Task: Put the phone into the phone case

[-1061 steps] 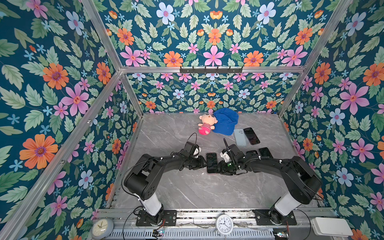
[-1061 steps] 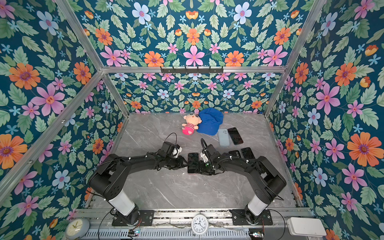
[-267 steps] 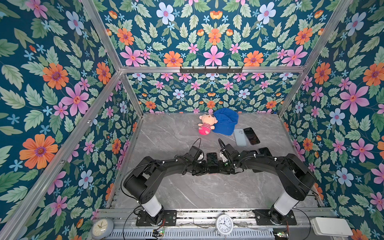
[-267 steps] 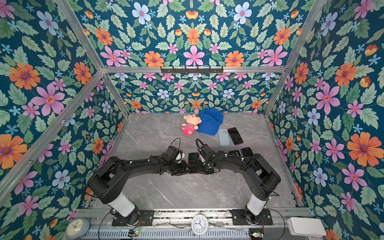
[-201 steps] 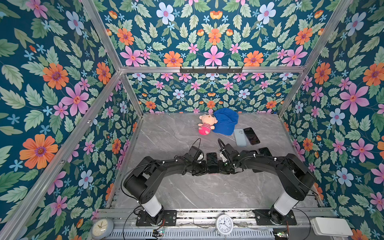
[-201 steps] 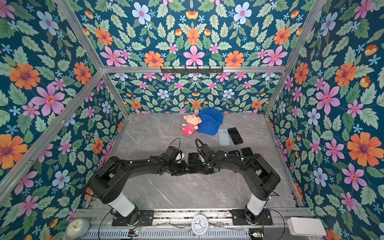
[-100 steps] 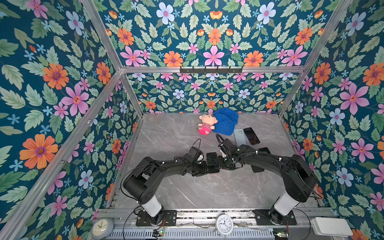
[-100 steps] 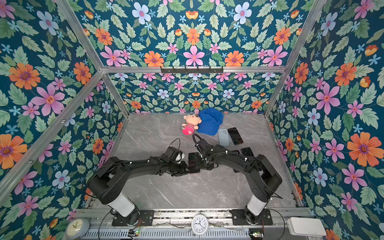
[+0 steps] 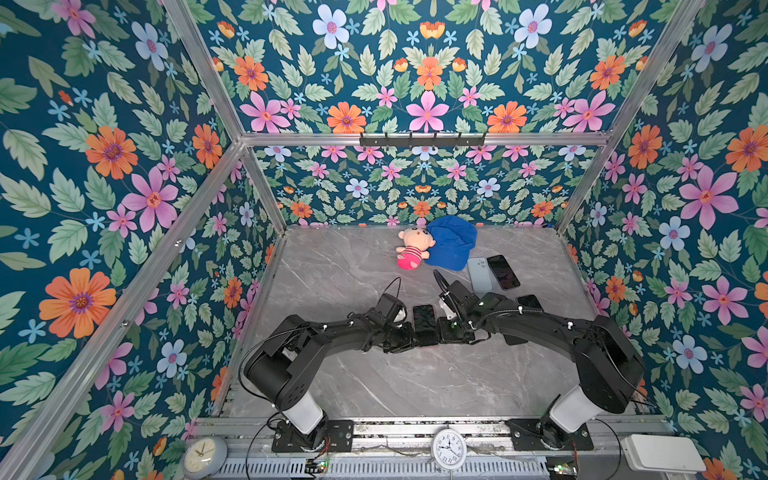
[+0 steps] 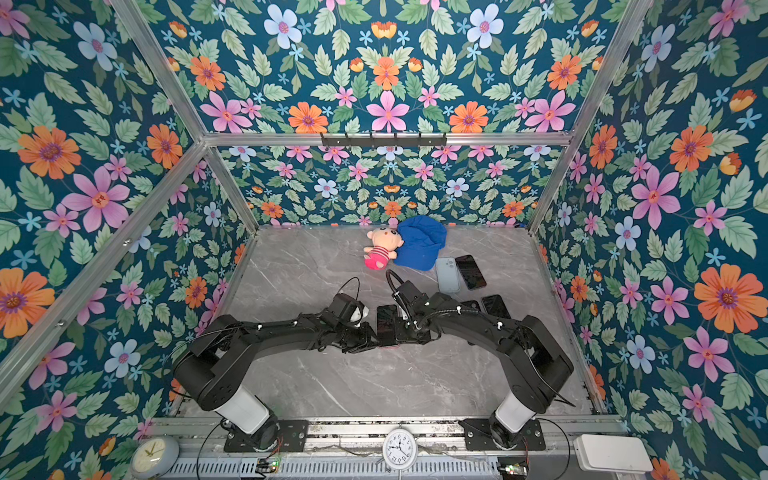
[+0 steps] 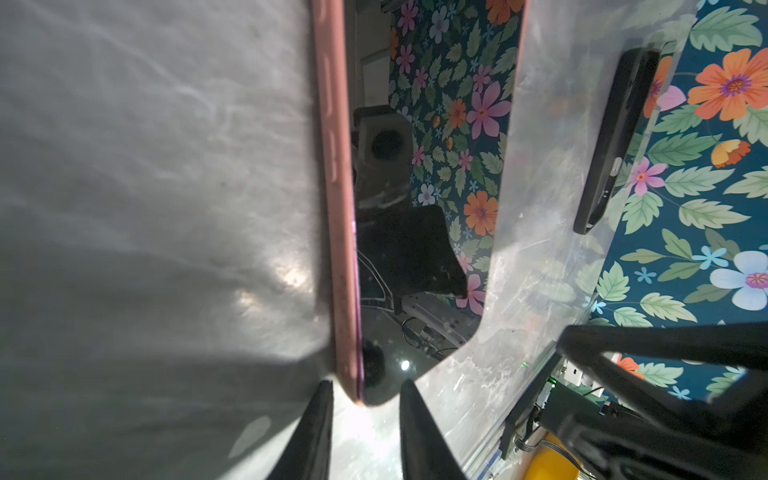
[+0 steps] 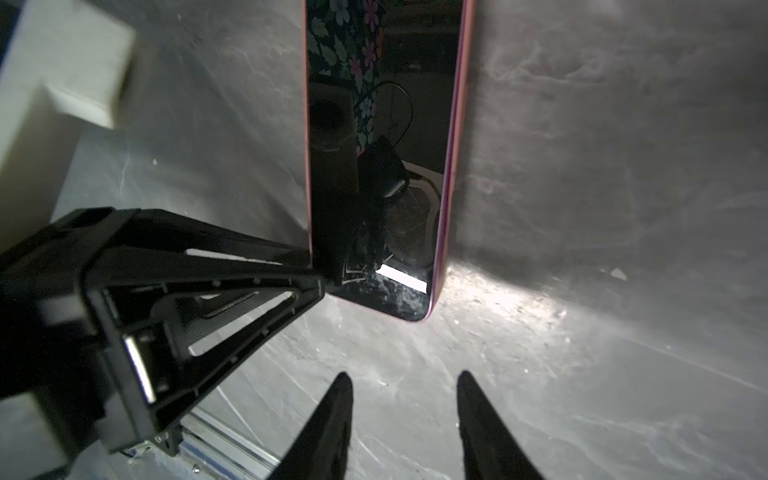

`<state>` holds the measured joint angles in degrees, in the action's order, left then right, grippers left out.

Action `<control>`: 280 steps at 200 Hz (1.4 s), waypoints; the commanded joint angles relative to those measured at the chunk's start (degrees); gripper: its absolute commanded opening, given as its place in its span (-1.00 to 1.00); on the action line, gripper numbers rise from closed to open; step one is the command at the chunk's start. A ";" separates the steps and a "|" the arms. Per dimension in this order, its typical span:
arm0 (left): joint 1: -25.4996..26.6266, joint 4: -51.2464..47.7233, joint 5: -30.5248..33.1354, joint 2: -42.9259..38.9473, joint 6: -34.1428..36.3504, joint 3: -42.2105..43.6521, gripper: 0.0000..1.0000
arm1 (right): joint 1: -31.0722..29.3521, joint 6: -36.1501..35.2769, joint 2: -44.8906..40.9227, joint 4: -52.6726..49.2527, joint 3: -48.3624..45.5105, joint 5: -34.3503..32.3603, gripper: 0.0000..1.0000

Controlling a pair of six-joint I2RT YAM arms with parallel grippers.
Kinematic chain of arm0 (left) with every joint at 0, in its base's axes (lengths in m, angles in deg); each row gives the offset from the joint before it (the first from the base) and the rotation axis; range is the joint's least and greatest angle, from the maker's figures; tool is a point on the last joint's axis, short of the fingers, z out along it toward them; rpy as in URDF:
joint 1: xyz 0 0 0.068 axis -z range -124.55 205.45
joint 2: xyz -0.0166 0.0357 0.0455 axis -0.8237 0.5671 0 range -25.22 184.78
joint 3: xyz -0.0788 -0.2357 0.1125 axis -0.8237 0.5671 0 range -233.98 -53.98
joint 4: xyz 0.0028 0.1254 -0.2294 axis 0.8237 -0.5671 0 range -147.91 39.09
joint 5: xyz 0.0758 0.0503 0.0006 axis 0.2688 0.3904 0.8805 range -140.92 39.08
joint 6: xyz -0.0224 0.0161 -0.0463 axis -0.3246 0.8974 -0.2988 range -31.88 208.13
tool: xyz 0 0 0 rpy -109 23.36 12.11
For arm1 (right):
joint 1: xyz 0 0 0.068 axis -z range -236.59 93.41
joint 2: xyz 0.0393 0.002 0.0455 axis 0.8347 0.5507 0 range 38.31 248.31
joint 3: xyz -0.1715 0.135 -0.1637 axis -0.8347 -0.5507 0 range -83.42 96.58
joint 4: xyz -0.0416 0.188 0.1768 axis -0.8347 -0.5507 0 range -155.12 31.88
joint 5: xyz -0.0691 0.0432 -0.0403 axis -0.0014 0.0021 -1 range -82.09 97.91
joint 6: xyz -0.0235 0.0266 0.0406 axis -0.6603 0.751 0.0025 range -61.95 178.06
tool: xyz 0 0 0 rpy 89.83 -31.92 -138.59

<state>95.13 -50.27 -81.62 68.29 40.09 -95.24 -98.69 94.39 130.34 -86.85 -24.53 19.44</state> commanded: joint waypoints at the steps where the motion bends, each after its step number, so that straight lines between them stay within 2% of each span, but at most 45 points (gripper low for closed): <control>1: -0.16 1.28 0.44 -0.29 0.13 0.08 -0.40 | -0.03 2.02 -0.15 5.21 -1.26 1.01 -0.23; 17: -0.13 1.79 0.41 -0.10 -0.09 -0.05 -0.38 | -0.02 2.64 0.64 5.97 -1.84 0.71 -0.32; 72: -0.24 4.84 -0.39 0.43 -1.37 0.77 -0.32 | -0.04 3.21 2.51 6.78 -2.40 -0.13 -0.33; 147: -0.34 5.09 -0.42 1.05 -1.30 0.94 -0.33 | -0.07 3.87 6.62 8.24 -2.33 1.39 -0.61; 231: -0.31 5.51 -0.65 1.08 -1.24 1.13 -0.34 | -0.08 3.83 6.53 7.21 -1.67 1.23 -0.65; 280: -0.34 5.82 -0.84 0.92 -1.18 1.20 -0.34 | -0.60 4.22 7.59 7.79 -1.12 2.30 -0.75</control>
<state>94.81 -45.83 -82.10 69.19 38.61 -94.08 -98.85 98.00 137.09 -80.14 -25.89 20.31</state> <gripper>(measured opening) 0.330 0.134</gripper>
